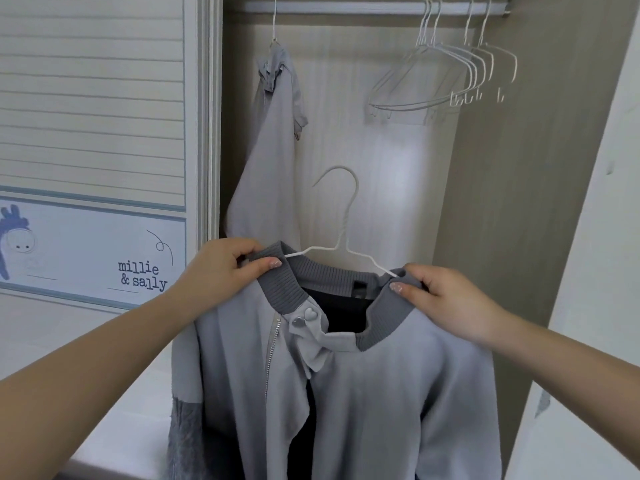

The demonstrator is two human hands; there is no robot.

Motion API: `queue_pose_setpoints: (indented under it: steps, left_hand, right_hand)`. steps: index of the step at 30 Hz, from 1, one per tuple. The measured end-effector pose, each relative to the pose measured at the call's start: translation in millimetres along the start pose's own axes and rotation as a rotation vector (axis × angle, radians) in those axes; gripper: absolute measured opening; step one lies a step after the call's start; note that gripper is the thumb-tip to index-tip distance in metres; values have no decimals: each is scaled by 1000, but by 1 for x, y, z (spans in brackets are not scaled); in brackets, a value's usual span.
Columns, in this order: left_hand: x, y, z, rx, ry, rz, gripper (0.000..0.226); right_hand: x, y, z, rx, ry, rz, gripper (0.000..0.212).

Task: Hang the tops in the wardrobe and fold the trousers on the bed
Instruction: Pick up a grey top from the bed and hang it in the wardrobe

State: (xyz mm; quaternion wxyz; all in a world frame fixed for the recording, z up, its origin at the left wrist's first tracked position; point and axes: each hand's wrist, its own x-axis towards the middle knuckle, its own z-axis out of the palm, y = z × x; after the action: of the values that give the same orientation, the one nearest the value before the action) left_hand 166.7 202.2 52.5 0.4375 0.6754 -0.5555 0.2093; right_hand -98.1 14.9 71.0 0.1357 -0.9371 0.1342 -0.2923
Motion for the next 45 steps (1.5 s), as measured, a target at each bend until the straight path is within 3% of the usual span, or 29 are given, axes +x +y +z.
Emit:
queue_pose_setpoints:
  steps: [6,12,17,20,25,31,35,38,42,45]
  left_hand:
    - [13,-4,16,7,-41,-85,18]
    - [45,24,40,-154,-80,-169,31]
    - [65,66,63,-483,-234,-206,45]
    - [74,89,78,-650,-240,-225,50]
    - [97,104,86,-848,-198,-201,55]
    - [135,97,78,-1021,-151,-218,63]
    - [171,93,68,-1168,-165,-237,40]
    - [205,86,63,-1086,-92,-240,41]
    - [252,67,59,-971,-27,-238,59]
    - [287,52,59,-974,54,-222,56]
  right_hand:
    - [2,-11,-42,-101,-17,56,27]
    - [-3,-10,-64,629,92,421,23]
    - [0,-17,-80,869,187,558,22]
    - [15,-25,-79,994,252,585,21]
    - [62,-33,-70,1095,301,512,25]
    - [149,-34,-59,1026,405,348,24]
    - [213,-24,-49,1187,403,284,21]
    - [266,-18,-49,1249,416,216,21]
    - [337,-17,-53,1222,471,148,22]
    - [386,-12,-60,1176,506,111,26]
